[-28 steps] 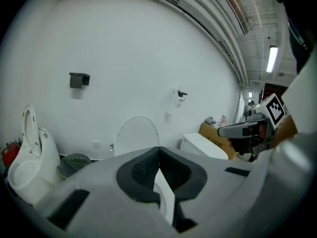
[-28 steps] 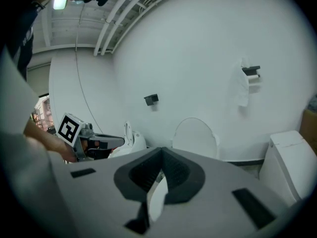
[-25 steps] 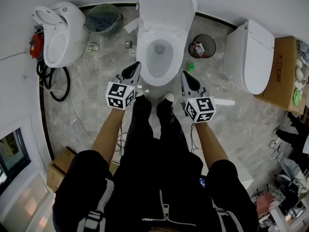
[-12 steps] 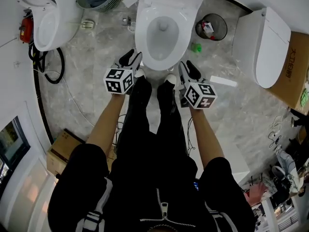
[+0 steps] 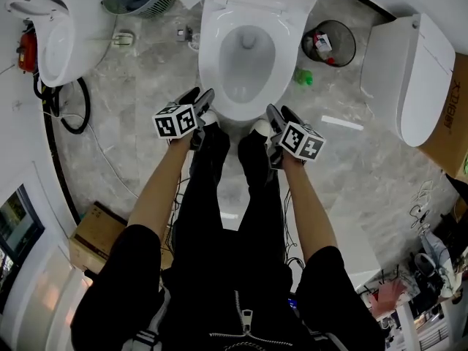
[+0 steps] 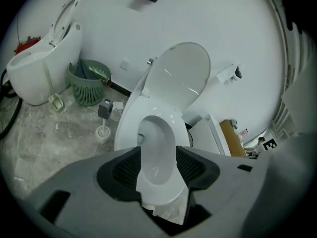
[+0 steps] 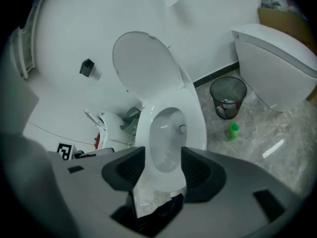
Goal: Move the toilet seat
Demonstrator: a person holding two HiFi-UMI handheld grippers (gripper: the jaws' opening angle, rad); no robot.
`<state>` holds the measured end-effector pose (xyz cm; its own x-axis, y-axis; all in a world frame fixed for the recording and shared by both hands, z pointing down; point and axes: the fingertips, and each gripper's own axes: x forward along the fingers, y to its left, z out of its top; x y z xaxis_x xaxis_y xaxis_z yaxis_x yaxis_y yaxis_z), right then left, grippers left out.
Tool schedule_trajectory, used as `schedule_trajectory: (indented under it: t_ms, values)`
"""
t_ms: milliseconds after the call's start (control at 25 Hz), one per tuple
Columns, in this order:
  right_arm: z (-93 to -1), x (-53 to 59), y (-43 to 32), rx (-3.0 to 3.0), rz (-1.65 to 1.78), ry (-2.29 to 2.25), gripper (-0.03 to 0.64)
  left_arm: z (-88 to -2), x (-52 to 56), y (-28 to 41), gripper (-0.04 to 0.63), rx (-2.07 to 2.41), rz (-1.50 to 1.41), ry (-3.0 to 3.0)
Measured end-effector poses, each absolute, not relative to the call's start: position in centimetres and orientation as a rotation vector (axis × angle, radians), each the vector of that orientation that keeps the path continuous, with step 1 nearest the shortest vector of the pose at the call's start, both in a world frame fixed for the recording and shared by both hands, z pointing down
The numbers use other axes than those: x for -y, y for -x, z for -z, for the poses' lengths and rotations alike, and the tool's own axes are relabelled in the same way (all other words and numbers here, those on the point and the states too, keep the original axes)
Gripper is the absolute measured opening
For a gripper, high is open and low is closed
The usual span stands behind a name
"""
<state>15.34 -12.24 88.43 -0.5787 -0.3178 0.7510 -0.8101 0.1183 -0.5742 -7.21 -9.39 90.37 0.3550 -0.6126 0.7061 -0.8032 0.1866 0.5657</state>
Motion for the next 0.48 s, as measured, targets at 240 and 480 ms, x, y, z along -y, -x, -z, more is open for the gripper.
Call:
schedule_trajectory:
  t_ms: [240, 480]
  values:
    - [-95.9, 13.1, -16.3, 1.826, -1.597, -1.168, 0.244, -97.5, 9.7, 9.0, 0.249, 1.344, -0.28, -1.444]
    - [-101.3, 13.5, -16.4, 1.7, -1.737, -1.23, 0.26, -102.6, 9.6, 10.7, 0.267, 1.32, -0.255, -1.363]
